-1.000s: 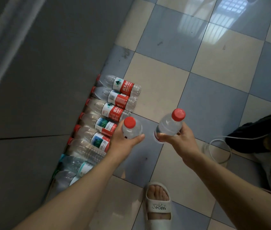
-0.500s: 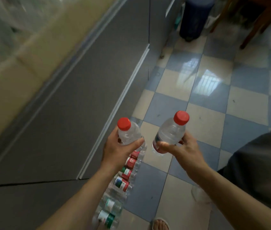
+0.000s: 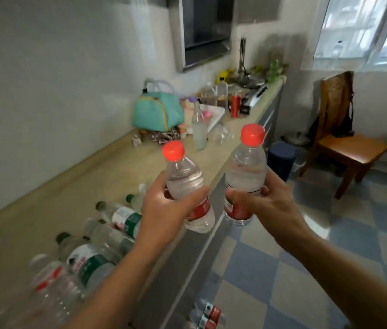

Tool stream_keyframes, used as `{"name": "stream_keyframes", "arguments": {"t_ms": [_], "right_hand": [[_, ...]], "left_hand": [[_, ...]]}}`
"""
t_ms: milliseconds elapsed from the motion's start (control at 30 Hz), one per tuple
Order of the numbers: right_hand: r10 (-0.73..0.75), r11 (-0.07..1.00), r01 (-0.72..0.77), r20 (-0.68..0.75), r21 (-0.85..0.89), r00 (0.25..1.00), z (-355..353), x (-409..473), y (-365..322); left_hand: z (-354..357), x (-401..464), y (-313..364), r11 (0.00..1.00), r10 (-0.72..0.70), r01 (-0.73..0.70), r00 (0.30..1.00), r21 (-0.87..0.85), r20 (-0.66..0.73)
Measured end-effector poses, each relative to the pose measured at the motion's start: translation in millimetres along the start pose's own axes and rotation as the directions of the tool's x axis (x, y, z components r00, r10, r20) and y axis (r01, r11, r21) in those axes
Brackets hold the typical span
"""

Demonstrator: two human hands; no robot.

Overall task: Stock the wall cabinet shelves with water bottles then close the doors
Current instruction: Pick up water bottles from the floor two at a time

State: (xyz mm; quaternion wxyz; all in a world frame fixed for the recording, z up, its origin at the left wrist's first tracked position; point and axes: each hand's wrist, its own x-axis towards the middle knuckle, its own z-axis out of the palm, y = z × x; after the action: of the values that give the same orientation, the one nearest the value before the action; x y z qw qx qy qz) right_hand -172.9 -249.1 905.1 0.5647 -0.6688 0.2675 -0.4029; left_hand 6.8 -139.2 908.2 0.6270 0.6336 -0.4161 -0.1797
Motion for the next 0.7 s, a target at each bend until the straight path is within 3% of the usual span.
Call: {"name": "stream_keyframes", "arguments": {"t_ms": [167,333,500,700], "right_hand": [[-0.19,0.981,0.184,0.103,0.065,0.976,45,39,-136],[-0.345,0.934,0.318,0.183,0.163,0.921,117,63,-250],[-0.445,0.88,0.35,0.298,0.321,0.845,208,72,-340],[-0.471,0.85,0.279,0.409,0.448,0.782,323,76,-409]], "left_hand": [[-67,33,135,0.976,0.219,-0.218,0.969,0.023,-0.11],[-160,39,247,0.922,0.385,-0.357,0.887,0.152,-0.256],[-261,24,323,0.874,0.476,-0.386,0.802,0.295,-0.361],[-379,8,378,0.852,0.499,-0.286,0.7,0.439,-0.511]]}}
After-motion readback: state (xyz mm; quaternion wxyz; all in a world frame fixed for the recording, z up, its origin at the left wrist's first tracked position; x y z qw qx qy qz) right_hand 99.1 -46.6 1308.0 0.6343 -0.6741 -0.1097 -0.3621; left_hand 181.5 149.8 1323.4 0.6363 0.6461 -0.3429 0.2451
